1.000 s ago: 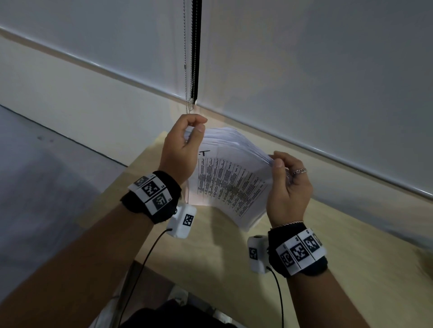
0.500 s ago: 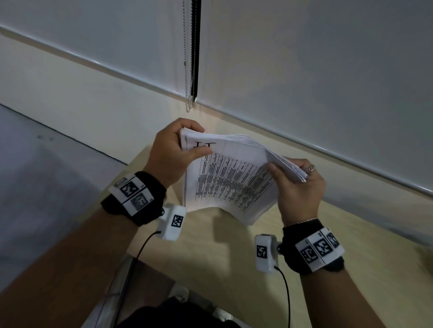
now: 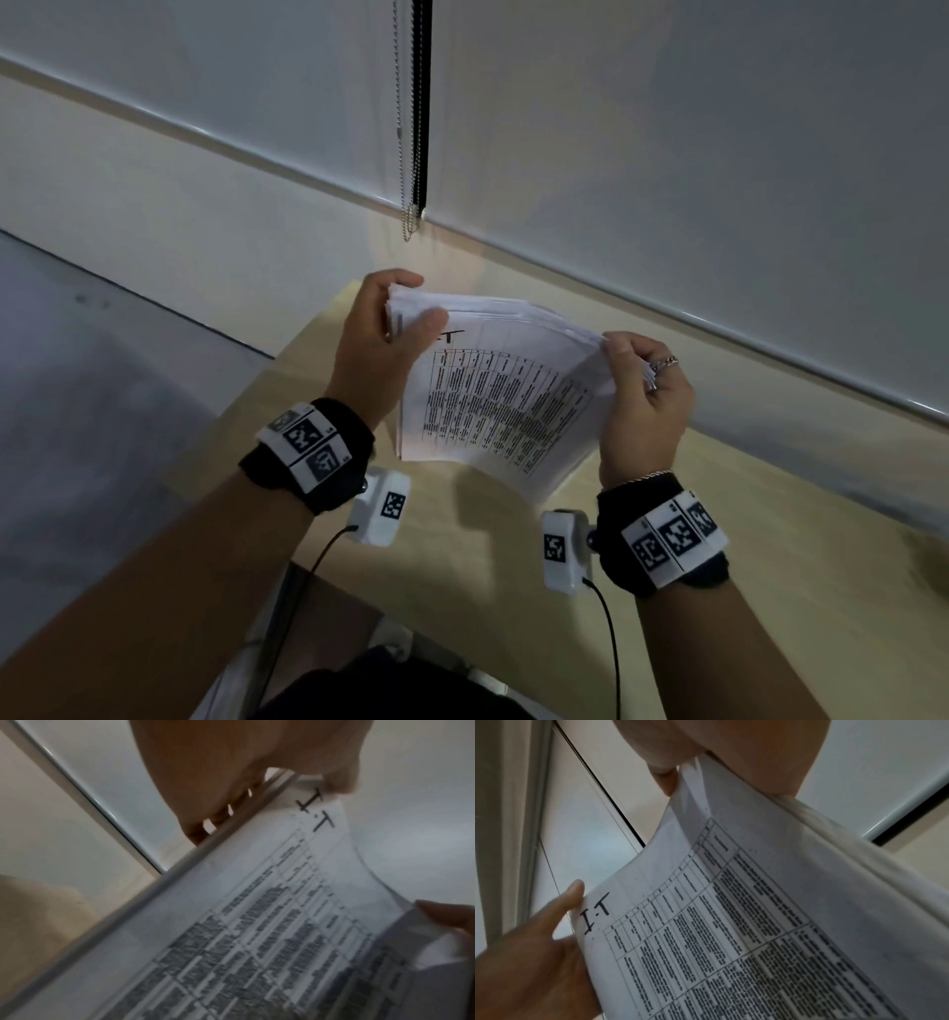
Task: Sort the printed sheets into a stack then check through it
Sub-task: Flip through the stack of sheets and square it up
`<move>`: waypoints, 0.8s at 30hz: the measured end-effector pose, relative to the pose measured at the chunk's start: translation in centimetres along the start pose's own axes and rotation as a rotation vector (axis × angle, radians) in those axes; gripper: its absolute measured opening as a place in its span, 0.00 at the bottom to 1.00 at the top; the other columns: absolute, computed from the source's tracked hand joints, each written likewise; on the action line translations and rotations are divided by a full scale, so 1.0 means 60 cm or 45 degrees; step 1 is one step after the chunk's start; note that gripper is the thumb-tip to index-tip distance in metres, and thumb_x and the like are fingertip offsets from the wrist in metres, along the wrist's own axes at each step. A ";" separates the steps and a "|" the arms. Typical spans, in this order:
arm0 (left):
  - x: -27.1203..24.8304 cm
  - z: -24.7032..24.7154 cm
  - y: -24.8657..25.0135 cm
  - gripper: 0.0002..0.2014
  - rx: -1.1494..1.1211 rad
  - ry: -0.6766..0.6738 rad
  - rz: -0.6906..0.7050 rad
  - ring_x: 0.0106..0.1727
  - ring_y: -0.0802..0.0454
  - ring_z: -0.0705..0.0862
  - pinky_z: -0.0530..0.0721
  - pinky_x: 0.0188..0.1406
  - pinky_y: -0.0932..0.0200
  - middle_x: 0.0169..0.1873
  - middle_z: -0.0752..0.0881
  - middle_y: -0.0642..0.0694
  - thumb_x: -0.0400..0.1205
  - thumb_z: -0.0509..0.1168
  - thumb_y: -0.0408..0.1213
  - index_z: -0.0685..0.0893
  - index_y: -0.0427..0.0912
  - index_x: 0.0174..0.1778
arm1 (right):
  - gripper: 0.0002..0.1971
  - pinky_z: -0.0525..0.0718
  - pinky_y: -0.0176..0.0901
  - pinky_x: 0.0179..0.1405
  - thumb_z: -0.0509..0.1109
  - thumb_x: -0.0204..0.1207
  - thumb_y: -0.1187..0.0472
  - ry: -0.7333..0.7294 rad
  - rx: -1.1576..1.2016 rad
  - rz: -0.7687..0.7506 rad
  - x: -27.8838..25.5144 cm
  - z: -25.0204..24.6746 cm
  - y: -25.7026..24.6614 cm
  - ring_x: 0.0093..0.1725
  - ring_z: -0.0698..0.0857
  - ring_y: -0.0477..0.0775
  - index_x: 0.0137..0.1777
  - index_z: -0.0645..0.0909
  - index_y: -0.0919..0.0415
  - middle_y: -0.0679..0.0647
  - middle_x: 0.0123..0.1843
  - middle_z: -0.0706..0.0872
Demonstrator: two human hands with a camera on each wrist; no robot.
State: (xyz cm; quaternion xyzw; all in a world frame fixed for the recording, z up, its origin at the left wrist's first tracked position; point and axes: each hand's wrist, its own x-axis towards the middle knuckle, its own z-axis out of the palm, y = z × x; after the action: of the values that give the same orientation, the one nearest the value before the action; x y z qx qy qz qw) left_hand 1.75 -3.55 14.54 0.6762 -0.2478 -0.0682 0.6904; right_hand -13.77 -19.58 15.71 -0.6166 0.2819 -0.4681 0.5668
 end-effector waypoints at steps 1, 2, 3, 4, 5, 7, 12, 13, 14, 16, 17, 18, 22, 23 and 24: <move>-0.003 0.006 0.007 0.11 -0.010 0.051 0.041 0.31 0.63 0.81 0.79 0.32 0.69 0.36 0.81 0.53 0.81 0.68 0.33 0.77 0.41 0.57 | 0.05 0.80 0.29 0.47 0.68 0.78 0.64 0.017 -0.007 -0.016 -0.002 0.001 0.001 0.43 0.85 0.37 0.46 0.85 0.63 0.47 0.41 0.87; -0.003 0.011 0.011 0.08 -0.016 0.101 0.062 0.31 0.60 0.80 0.79 0.32 0.68 0.36 0.81 0.52 0.82 0.65 0.33 0.78 0.41 0.56 | 0.06 0.79 0.26 0.47 0.67 0.79 0.65 0.024 -0.013 -0.033 -0.004 0.004 0.001 0.43 0.84 0.35 0.48 0.85 0.64 0.47 0.42 0.87; -0.003 0.014 0.014 0.07 -0.028 0.141 0.070 0.33 0.57 0.79 0.78 0.34 0.66 0.37 0.81 0.50 0.82 0.64 0.33 0.79 0.41 0.55 | 0.07 0.78 0.25 0.47 0.66 0.79 0.65 0.027 -0.023 -0.046 -0.006 0.006 0.001 0.44 0.84 0.33 0.50 0.84 0.66 0.46 0.43 0.86; -0.002 0.015 0.016 0.06 -0.031 0.173 0.072 0.35 0.55 0.79 0.78 0.37 0.64 0.38 0.81 0.48 0.81 0.63 0.33 0.80 0.41 0.53 | 0.08 0.78 0.24 0.47 0.64 0.79 0.64 0.025 -0.023 -0.052 -0.008 0.008 0.001 0.44 0.83 0.32 0.51 0.84 0.66 0.47 0.44 0.86; 0.000 0.015 0.016 0.06 -0.027 0.192 0.070 0.38 0.54 0.79 0.78 0.40 0.63 0.40 0.81 0.46 0.81 0.62 0.33 0.80 0.41 0.52 | 0.10 0.78 0.24 0.48 0.63 0.79 0.63 0.028 -0.011 -0.049 -0.008 0.008 0.000 0.45 0.83 0.32 0.52 0.84 0.67 0.47 0.45 0.86; 0.002 0.014 0.019 0.07 -0.019 0.187 0.078 0.40 0.53 0.79 0.78 0.43 0.62 0.42 0.81 0.44 0.82 0.61 0.34 0.80 0.42 0.53 | 0.14 0.79 0.27 0.50 0.60 0.79 0.61 0.032 0.031 -0.041 -0.008 0.006 -0.002 0.46 0.84 0.35 0.55 0.83 0.68 0.49 0.47 0.86; 0.000 0.008 0.021 0.15 0.053 0.031 0.112 0.44 0.58 0.82 0.81 0.47 0.68 0.49 0.83 0.42 0.79 0.67 0.40 0.75 0.47 0.61 | 0.19 0.82 0.31 0.49 0.69 0.76 0.50 -0.079 -0.009 -0.030 -0.013 0.001 -0.003 0.47 0.85 0.38 0.62 0.80 0.59 0.43 0.47 0.87; 0.000 0.006 0.020 0.19 0.066 0.003 0.111 0.44 0.59 0.83 0.82 0.47 0.68 0.50 0.83 0.42 0.78 0.71 0.40 0.74 0.48 0.62 | 0.21 0.83 0.32 0.49 0.75 0.73 0.52 -0.123 -0.011 -0.021 -0.014 -0.005 0.000 0.49 0.87 0.40 0.64 0.78 0.58 0.49 0.50 0.87; 0.002 0.004 0.018 0.21 0.096 -0.013 0.111 0.43 0.62 0.84 0.82 0.46 0.69 0.49 0.83 0.45 0.76 0.74 0.38 0.75 0.47 0.63 | 0.25 0.85 0.34 0.50 0.80 0.71 0.57 -0.167 -0.022 -0.004 -0.013 -0.011 0.006 0.52 0.88 0.43 0.66 0.77 0.57 0.53 0.53 0.87; 0.006 0.001 0.017 0.21 0.214 -0.009 0.101 0.42 0.67 0.84 0.81 0.44 0.73 0.47 0.83 0.51 0.75 0.77 0.35 0.78 0.45 0.61 | 0.28 0.87 0.40 0.53 0.84 0.67 0.64 -0.242 -0.092 0.042 -0.009 -0.019 0.020 0.54 0.89 0.47 0.66 0.79 0.56 0.55 0.57 0.87; 0.008 0.000 0.020 0.19 0.253 -0.007 0.095 0.42 0.68 0.84 0.81 0.44 0.73 0.45 0.84 0.52 0.75 0.78 0.35 0.80 0.44 0.59 | 0.24 0.88 0.43 0.54 0.83 0.67 0.65 -0.263 -0.124 0.063 -0.007 -0.019 0.026 0.53 0.89 0.46 0.63 0.82 0.57 0.54 0.55 0.89; 0.011 -0.002 0.022 0.17 0.272 -0.020 0.093 0.42 0.67 0.84 0.81 0.44 0.72 0.44 0.85 0.53 0.74 0.78 0.35 0.81 0.43 0.56 | 0.19 0.88 0.48 0.55 0.82 0.68 0.67 -0.271 -0.129 0.075 -0.004 -0.017 0.031 0.51 0.90 0.46 0.59 0.85 0.60 0.54 0.52 0.90; 0.030 -0.018 0.054 0.22 0.490 -0.134 0.129 0.42 0.63 0.85 0.82 0.47 0.64 0.42 0.86 0.54 0.70 0.81 0.41 0.83 0.48 0.59 | 0.10 0.86 0.41 0.51 0.78 0.71 0.71 -0.306 -0.105 0.009 0.008 -0.012 0.030 0.46 0.90 0.45 0.52 0.88 0.62 0.56 0.45 0.91; 0.034 -0.021 0.067 0.27 0.659 -0.163 0.212 0.49 0.58 0.84 0.82 0.54 0.57 0.47 0.87 0.53 0.69 0.81 0.46 0.81 0.52 0.63 | 0.10 0.86 0.37 0.49 0.78 0.71 0.71 -0.343 -0.137 -0.033 0.011 -0.010 0.022 0.45 0.90 0.42 0.52 0.88 0.63 0.54 0.45 0.91; 0.037 -0.022 0.083 0.33 0.868 -0.200 0.314 0.59 0.54 0.81 0.78 0.61 0.50 0.56 0.85 0.53 0.67 0.80 0.52 0.78 0.57 0.68 | 0.09 0.85 0.33 0.46 0.78 0.72 0.71 -0.385 -0.198 -0.085 0.016 -0.006 0.014 0.44 0.89 0.40 0.51 0.89 0.64 0.51 0.43 0.90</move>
State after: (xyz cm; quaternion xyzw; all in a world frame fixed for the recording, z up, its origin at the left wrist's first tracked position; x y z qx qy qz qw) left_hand 3.06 -2.91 19.95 0.8251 -0.3883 0.0504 0.4074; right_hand -13.56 -20.76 15.11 -0.7309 0.2081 -0.3653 0.5376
